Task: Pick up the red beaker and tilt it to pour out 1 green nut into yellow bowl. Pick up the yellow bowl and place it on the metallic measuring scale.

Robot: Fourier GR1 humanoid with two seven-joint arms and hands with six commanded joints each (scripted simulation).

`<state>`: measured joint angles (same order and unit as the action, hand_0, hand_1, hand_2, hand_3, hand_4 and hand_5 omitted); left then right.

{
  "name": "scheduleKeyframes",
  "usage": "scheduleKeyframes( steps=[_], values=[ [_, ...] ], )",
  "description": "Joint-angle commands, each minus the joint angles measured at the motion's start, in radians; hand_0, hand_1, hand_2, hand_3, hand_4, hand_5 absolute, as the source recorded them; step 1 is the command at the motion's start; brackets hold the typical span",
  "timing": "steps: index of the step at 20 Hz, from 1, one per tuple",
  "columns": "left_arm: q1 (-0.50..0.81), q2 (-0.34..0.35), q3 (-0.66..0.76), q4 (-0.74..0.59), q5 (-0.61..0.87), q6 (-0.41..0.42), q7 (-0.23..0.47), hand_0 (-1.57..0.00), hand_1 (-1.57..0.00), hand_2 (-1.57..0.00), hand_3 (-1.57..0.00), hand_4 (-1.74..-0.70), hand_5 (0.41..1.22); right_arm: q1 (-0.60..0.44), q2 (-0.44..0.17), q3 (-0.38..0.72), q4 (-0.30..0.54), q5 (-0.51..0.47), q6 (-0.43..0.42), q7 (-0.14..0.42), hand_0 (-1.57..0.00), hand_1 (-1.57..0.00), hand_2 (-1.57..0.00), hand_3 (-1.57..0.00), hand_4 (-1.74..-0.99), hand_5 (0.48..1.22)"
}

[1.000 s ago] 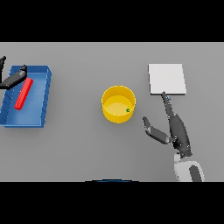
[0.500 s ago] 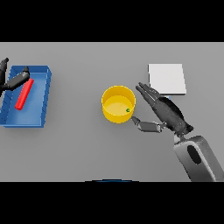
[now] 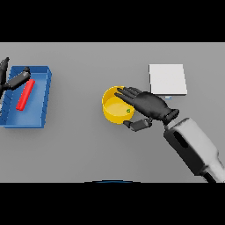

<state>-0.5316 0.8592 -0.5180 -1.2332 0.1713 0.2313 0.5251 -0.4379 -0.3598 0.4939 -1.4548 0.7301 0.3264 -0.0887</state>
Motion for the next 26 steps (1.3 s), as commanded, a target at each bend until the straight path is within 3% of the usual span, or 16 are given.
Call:
scheduleKeyframes(
  steps=[1, 8, 12, 16, 21, 23, 24, 26],
  values=[
    [0.005, 0.002, -0.006, -0.002, -0.005, -0.002, 0.001, 0.00, 0.00, 0.00, 0.00, -0.80, 0.718, -0.017, -0.012, 0.008, 0.013, 0.005, 0.017, -0.015, 0.00, 0.00, 0.00, 0.00, -1.277, 0.677],
    [0.009, 0.010, 0.003, -0.012, 0.009, -0.012, -0.017, 0.00, 0.00, 0.00, 0.00, -0.80, 0.729, -0.120, 0.019, 0.066, 0.155, 0.018, 0.081, -0.072, 0.00, 0.00, 0.00, 0.00, -1.243, 0.682],
    [-0.004, 0.006, 0.000, 0.004, 0.000, -0.015, -0.023, 0.00, 0.00, 0.00, 0.00, -0.80, 0.734, -0.167, 0.046, 0.099, 0.243, 0.043, 0.098, -0.066, 0.00, 0.00, 0.00, 0.00, -1.281, 0.674],
    [0.008, 0.017, 0.005, -0.001, 0.002, -0.012, -0.029, 0.00, 0.00, 0.00, 0.00, -0.80, 0.738, -0.175, 0.046, 0.122, 0.250, 0.050, 0.143, -0.056, 0.00, 0.00, 0.00, 0.00, -1.303, 0.674],
    [-0.011, 0.003, 0.002, 0.025, -0.003, -0.016, -0.021, 0.00, 0.00, 0.00, 0.00, -0.79, 0.729, -0.213, 0.058, 0.148, 0.280, 0.074, 0.161, -0.038, 0.00, 0.00, 0.00, -0.01, -1.308, 0.729],
    [-0.002, 0.013, 0.003, 0.011, -0.002, -0.017, -0.036, 0.00, 0.00, 0.00, 0.00, -0.79, 0.725, -0.211, 0.063, 0.163, 0.304, 0.088, 0.160, -0.031, -0.02, -0.04, -0.07, -0.09, -1.339, 0.784],
    [-0.007, 0.017, 0.007, 0.004, 0.000, -0.017, -0.032, 0.00, 0.00, 0.00, 0.00, -0.79, 0.723, -0.210, 0.070, 0.170, 0.303, 0.097, 0.157, -0.010, -0.09, -0.11, -0.13, -0.16, -1.362, 0.820],
    [-0.001, 0.021, 0.011, -0.002, 0.006, -0.015, -0.029, 0.00, 0.00, 0.00, 0.00, -0.79, 0.723, -0.222, 0.068, 0.176, 0.308, 0.098, 0.157, -0.041, -0.51, -0.44, -0.39, -0.36, -1.425, 0.964]
  ],
)
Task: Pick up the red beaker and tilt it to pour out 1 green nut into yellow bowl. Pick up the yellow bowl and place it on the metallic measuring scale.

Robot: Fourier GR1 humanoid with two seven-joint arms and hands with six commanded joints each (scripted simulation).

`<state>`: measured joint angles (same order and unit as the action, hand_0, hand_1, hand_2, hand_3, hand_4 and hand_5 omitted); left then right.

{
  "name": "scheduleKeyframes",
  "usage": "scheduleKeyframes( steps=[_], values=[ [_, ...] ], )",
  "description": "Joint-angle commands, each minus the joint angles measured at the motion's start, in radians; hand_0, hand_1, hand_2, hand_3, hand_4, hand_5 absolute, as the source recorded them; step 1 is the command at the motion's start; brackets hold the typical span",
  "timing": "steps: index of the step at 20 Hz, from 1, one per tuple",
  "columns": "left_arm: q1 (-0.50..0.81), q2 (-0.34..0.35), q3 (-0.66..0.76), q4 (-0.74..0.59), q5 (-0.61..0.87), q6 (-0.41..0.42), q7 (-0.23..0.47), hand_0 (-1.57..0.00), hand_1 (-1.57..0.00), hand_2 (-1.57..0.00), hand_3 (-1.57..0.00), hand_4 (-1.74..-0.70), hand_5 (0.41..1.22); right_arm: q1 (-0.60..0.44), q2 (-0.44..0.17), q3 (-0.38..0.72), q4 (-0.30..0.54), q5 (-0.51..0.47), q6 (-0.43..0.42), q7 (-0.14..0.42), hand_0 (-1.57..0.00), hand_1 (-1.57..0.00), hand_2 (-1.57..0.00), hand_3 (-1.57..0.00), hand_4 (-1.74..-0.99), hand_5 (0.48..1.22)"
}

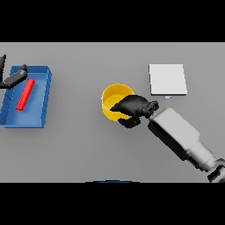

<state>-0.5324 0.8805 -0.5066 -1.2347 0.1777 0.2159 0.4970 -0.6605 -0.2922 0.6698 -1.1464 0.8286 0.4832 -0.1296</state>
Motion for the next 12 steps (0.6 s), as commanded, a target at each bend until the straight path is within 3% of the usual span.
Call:
scheduleKeyframes(
  steps=[1, 3, 4, 6, 8, 12],
  values=[
    [0.006, 0.004, 0.003, -0.010, 0.002, 0.005, -0.002, 0.00, 0.00, 0.00, 0.00, -0.80, 0.725, 0.000, -0.010, -0.003, -0.011, -0.007, 0.019, -0.002, -0.72, -0.66, -0.62, -0.47, -1.488, 1.016],
    [0.001, -0.001, 0.002, -0.010, 0.003, 0.007, 0.010, 0.00, 0.00, 0.00, 0.00, -0.80, 0.727, 0.002, -0.016, 0.002, -0.015, -0.018, 0.058, -0.003, -1.03, -0.99, -0.97, -0.69, -1.571, 1.090],
    [-0.003, -0.001, 0.000, -0.004, 0.000, 0.004, 0.015, 0.00, 0.00, 0.00, 0.00, -0.80, 0.728, -0.002, -0.024, 0.000, -0.010, -0.027, 0.072, -0.021, -1.14, -1.11, -1.09, -0.87, -1.604, 1.116],
    [0.008, 0.007, 0.002, -0.010, 0.004, 0.002, 0.006, 0.00, 0.00, 0.00, 0.00, -0.80, 0.727, 0.006, -0.022, 0.001, -0.023, -0.033, 0.075, 0.001, -1.29, -1.27, -1.26, -1.02, -1.649, 1.154],
    [0.019, 0.012, 0.008, -0.011, 0.009, 0.005, -0.007, 0.00, 0.00, 0.00, 0.00, -0.80, 0.725, 0.017, -0.029, 0.006, -0.043, -0.038, 0.068, 0.019, -1.39, -1.38, -1.31, -1.14, -1.682, 1.178],
    [0.008, 0.007, 0.003, -0.011, 0.002, 0.006, 0.001, 0.00, 0.00, 0.00, 0.00, -0.81, 0.725, 0.008, -0.049, -0.005, -0.066, -0.064, 0.095, 0.013, -1.50, -1.49, -1.45, -1.18, -1.717, 1.203]
  ],
)
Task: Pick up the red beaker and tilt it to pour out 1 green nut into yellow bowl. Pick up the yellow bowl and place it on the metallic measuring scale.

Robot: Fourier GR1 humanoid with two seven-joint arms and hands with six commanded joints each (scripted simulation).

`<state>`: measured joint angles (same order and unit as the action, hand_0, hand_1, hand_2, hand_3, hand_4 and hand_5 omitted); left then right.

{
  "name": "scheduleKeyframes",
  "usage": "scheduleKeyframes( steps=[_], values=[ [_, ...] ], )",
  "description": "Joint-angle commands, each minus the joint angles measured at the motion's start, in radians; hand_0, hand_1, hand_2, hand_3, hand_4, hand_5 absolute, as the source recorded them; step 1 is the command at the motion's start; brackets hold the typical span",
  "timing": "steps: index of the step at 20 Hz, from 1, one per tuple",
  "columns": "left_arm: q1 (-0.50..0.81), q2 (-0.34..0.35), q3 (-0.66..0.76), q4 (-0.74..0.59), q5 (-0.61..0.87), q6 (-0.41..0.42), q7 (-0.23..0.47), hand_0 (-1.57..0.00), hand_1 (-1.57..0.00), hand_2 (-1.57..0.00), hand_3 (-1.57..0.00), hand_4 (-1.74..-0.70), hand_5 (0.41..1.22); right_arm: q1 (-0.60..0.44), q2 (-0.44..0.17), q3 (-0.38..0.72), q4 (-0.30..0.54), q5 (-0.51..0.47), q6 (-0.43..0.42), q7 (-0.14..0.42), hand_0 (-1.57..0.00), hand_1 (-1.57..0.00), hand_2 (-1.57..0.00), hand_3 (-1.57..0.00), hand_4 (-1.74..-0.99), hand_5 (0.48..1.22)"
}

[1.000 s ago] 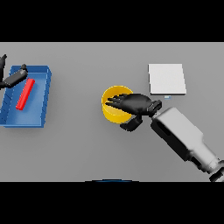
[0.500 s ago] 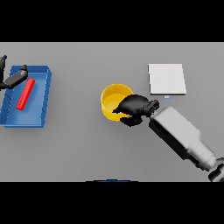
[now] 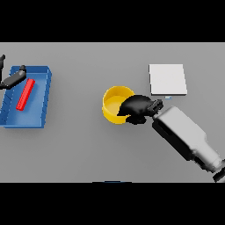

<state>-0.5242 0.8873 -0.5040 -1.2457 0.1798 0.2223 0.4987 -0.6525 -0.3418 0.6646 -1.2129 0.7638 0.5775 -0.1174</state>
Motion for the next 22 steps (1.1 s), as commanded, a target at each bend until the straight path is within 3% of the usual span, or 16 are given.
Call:
scheduleKeyframes(
  steps=[1, 3, 6, 12, 14, 15, 16, 19, 22],
  values=[
    [-0.002, 0.004, 0.000, -0.002, -0.002, -0.003, -0.002, 0.00, 0.00, 0.00, 0.00, -0.80, 0.725, -0.004, -0.007, -0.003, -0.016, -0.004, 0.007, 0.005, -1.51, -1.51, -1.45, -1.19, -1.722, 1.207],
    [0.005, 0.014, -0.002, -0.025, -0.003, 0.003, 0.008, 0.00, 0.00, 0.00, 0.00, -0.80, 0.724, -0.001, -0.035, -0.024, -0.052, -0.028, 0.021, -0.001, -1.53, -1.53, -1.49, -1.19, -1.729, 1.212],
    [0.019, 0.016, -0.003, -0.029, -0.003, 0.009, 0.009, 0.00, 0.00, 0.00, 0.00, -0.80, 0.721, -0.023, -0.067, -0.047, -0.121, -0.047, 0.065, 0.036, -1.55, -1.55, -1.51, -1.38, -1.731, 1.216],
    [0.004, 0.005, -0.001, -0.027, 0.003, 0.007, 0.016, 0.00, 0.00, 0.00, 0.00, -0.81, 0.723, -0.048, -0.111, -0.113, -0.213, -0.088, 0.126, 0.136, -1.57, -1.57, -1.55, -1.26, -1.721, 1.219],
    [-0.004, 0.005, -0.001, -0.022, 0.001, 0.002, 0.014, 0.00, 0.00, 0.00, 0.00, -0.80, 0.723, -0.038, -0.123, -0.126, -0.235, -0.102, 0.139, 0.149, -1.57, -1.57, -1.56, -1.25, -1.720, 1.219],
    [0.001, 0.012, -0.003, -0.017, -0.005, 0.001, 0.008, 0.00, 0.00, 0.00, 0.00, -0.80, 0.723, -0.042, -0.148, -0.131, -0.248, -0.104, 0.138, 0.122, -1.57, -1.57, -1.56, -1.24, -1.719, 1.220],
    [-0.004, 0.016, -0.001, -0.014, -0.009, -0.003, 0.002, 0.00, 0.00, 0.00, 0.00, -0.80, 0.723, -0.053, -0.172, -0.133, -0.247, -0.095, 0.126, 0.094, -1.57, -1.57, -1.56, -1.24, -1.719, 1.220],
    [0.010, 0.020, 0.004, -0.042, 0.004, 0.006, 0.006, 0.00, 0.00, 0.00, 0.00, -0.81, 0.741, -0.093, -0.190, -0.154, -0.196, -0.074, 0.089, 0.103, -1.57, -1.57, -1.57, -1.33, -1.720, 1.221],
    [0.004, 0.035, 0.000, -0.059, -0.002, 0.002, 0.040, 0.00, 0.00, 0.00, 0.00, -0.80, 0.734, -0.112, -0.224, -0.184, -0.121, -0.062, 0.035, 0.075, -1.57, -1.57, -1.57, -1.26, -1.719, 1.221]
  ],
)
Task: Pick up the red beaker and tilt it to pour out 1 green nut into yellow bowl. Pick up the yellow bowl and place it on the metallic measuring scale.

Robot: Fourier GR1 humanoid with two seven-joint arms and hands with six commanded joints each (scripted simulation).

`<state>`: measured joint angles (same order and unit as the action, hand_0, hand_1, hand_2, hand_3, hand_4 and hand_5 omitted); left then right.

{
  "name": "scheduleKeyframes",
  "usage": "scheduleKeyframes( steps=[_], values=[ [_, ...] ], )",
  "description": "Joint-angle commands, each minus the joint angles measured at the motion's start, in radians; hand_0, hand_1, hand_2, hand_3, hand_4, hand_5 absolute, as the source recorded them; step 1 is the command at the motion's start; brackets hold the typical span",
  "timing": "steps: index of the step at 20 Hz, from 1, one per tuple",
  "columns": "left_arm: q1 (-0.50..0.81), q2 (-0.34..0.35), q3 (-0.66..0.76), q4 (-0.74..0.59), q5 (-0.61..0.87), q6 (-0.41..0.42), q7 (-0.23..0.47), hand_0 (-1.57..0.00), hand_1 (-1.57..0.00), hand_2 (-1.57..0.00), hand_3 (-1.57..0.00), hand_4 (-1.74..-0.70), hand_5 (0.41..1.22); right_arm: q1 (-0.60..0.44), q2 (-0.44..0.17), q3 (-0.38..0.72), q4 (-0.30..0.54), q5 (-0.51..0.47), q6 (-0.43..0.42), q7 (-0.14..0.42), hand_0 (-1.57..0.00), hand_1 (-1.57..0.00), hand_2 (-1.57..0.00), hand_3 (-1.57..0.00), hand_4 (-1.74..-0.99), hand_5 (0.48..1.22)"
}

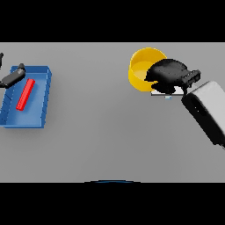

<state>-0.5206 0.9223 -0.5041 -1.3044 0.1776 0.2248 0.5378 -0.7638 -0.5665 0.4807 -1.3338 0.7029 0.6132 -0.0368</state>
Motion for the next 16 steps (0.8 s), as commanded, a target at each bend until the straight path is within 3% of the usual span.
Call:
scheduleKeyframes(
  steps=[1, 7, 8, 9, 16],
  values=[
    [0.002, -0.003, -0.005, -0.009, -0.003, 0.007, 0.012, 0.00, 0.00, 0.00, 0.00, -0.80, 0.735, -0.005, -0.005, -0.010, 0.026, 0.001, -0.013, -0.001, -1.57, -1.57, -1.57, -1.24, -1.720, 1.221],
    [0.005, -0.001, -0.005, -0.031, 0.002, 0.016, 0.054, 0.00, 0.00, 0.00, 0.00, -0.83, 0.769, -0.022, -0.019, -0.048, 0.201, -0.014, -0.088, -0.012, -1.57, -1.57, -1.57, -1.18, -1.720, 1.221],
    [0.004, 0.001, -0.004, -0.029, 0.000, 0.016, 0.060, 0.00, 0.00, 0.00, 0.00, -0.83, 0.773, -0.032, -0.036, -0.049, 0.239, -0.014, -0.101, -0.050, -1.57, -1.57, -1.57, -1.17, -1.720, 1.221],
    [0.012, 0.001, -0.006, -0.028, -0.001, 0.020, 0.062, 0.00, 0.00, 0.00, 0.00, -0.83, 0.774, -0.039, -0.036, -0.049, 0.271, -0.006, -0.117, -0.045, -1.57, -1.57, -1.57, -1.17, -1.720, 1.221],
    [0.008, 0.012, 0.001, -0.027, 0.000, 0.016, 0.069, 0.00, 0.00, 0.00, 0.00, -0.81, 0.753, -0.077, 0.010, -0.033, 0.504, 0.021, -0.235, -0.088, -1.57, -1.57, -1.57, -1.39, -1.724, 1.221]
  ],
)
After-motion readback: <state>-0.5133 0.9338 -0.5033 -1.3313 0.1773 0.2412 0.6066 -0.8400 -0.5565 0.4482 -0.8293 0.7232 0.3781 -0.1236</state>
